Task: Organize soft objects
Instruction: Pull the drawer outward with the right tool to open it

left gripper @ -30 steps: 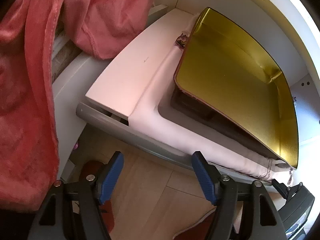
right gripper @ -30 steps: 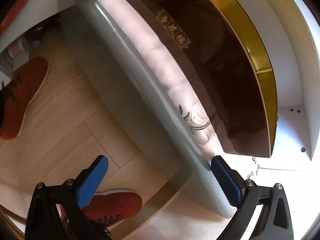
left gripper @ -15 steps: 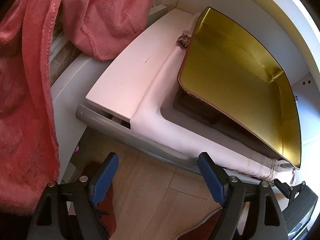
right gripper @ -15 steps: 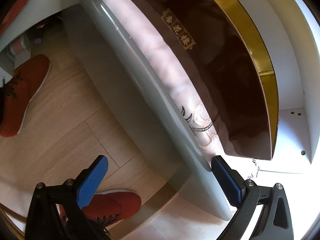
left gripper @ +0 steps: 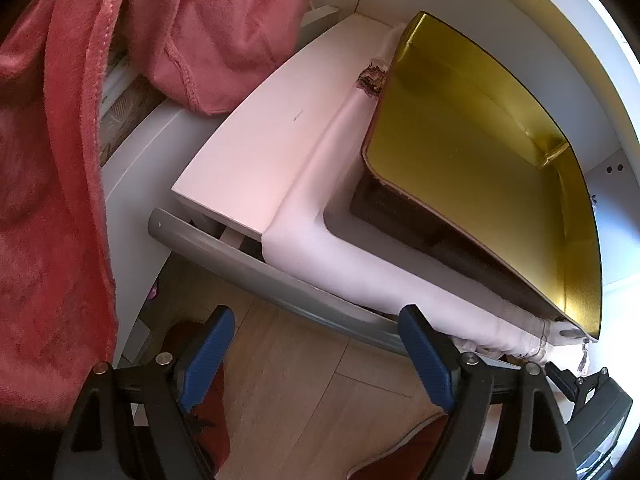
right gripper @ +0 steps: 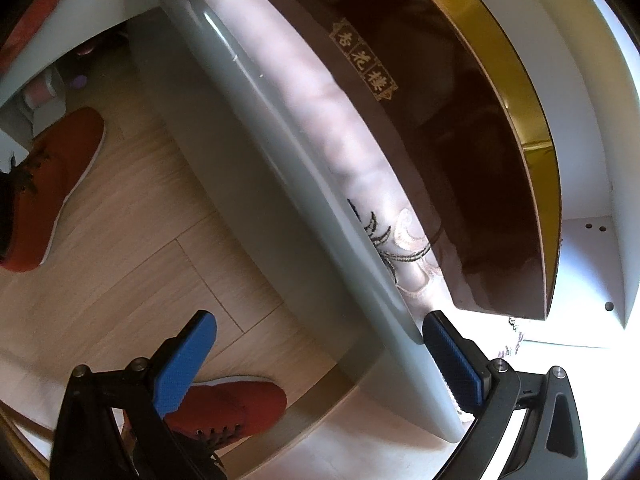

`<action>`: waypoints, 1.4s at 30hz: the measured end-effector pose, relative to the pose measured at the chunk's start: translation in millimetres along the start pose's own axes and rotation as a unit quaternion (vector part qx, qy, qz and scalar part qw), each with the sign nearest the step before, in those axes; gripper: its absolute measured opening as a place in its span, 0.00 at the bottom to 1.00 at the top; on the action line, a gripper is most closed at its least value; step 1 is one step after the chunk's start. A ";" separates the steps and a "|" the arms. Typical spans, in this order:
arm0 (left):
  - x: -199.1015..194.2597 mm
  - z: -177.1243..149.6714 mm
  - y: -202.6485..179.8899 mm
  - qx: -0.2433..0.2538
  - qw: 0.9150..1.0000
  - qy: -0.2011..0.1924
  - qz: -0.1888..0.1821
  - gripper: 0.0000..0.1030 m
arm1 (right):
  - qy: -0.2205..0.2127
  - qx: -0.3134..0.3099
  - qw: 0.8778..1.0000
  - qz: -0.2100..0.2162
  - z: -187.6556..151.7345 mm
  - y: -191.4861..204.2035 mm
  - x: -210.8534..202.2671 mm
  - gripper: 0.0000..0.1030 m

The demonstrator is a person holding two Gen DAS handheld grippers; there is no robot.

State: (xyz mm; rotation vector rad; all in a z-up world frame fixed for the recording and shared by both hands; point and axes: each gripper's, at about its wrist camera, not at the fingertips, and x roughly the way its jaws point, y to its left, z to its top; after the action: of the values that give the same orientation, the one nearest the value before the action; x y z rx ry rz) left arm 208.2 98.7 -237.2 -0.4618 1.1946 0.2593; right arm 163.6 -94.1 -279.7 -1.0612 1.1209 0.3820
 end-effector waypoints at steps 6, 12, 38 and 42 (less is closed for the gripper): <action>2.2 4.2 -0.9 0.003 1.000 -0.003 0.001 0.84 | -0.002 -0.004 1.000 -0.007 1.3 2.0 2.9 1.00; 0.6 0.3 -0.5 0.012 1.000 -0.005 0.003 0.84 | -0.002 0.004 1.000 0.000 -3.5 2.3 0.2 1.00; 9.7 -0.7 12.1 0.006 1.000 0.017 0.002 0.84 | 0.008 -0.021 1.000 0.011 0.8 12.5 -4.9 1.00; 9.6 -3.0 13.6 0.009 1.000 0.025 0.009 0.84 | 0.013 -0.026 1.000 0.012 -0.7 17.8 -4.2 1.00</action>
State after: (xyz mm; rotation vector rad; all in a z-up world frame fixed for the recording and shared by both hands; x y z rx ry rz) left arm 203.2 108.8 -249.8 -0.4444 1.2499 0.2530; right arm 148.6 -85.0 -285.0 -1.1017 1.1524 0.4184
